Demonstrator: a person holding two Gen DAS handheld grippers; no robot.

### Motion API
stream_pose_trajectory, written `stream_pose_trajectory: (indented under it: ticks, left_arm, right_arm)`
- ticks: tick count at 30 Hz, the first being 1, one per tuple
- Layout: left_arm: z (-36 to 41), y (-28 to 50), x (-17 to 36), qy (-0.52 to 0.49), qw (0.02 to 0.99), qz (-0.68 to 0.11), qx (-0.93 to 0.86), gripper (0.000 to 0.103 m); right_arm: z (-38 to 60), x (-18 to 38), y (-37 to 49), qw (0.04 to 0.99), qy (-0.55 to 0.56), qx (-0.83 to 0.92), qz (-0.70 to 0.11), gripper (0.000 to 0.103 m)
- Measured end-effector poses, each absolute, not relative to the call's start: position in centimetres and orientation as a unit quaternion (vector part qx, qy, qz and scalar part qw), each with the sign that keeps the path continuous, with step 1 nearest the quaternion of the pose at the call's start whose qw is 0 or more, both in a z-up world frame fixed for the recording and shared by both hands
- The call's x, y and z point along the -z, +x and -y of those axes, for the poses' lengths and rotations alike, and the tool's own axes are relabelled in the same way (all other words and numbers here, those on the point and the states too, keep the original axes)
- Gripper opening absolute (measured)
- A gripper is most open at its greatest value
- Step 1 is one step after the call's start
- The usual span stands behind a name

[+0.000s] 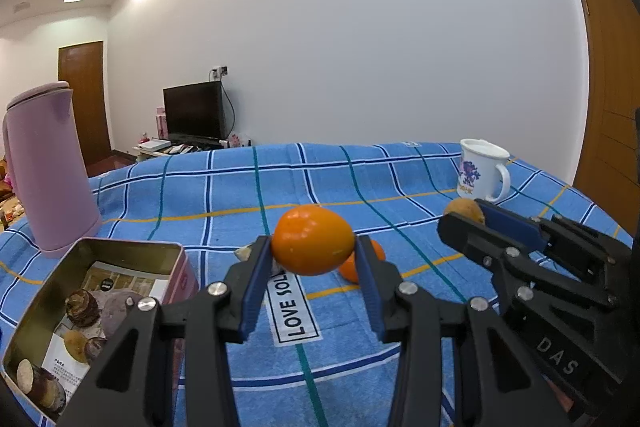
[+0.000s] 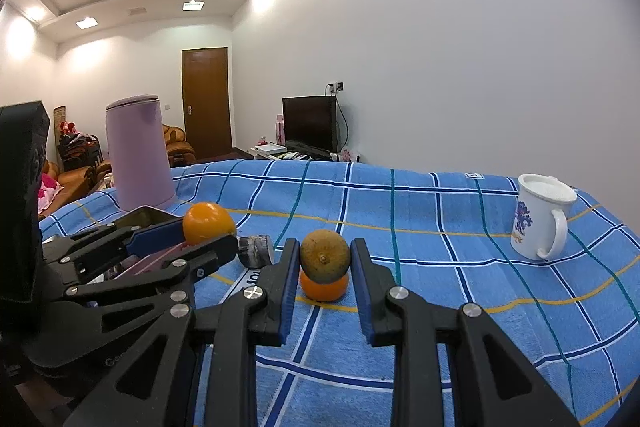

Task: Organize fruits
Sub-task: 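Lift the orange and small yellow-brown fruit and carry both toward the tin box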

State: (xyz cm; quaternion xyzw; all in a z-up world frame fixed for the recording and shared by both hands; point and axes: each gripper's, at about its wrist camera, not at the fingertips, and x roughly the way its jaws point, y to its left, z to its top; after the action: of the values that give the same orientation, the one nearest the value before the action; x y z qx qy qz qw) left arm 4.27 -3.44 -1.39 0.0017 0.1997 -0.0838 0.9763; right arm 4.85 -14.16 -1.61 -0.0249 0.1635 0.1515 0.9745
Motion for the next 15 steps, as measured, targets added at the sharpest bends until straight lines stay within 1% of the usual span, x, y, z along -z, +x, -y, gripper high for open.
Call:
stream_pose_trajectory:
  ticks: [15]
  left_arm:
    - [1.5,3.2,1.5,-0.01,0.976,-0.204,0.072,0.044]
  right_arm:
    - [12.5,1.7,4.8,0.971,-0.034,-0.168,-0.168,0.028]
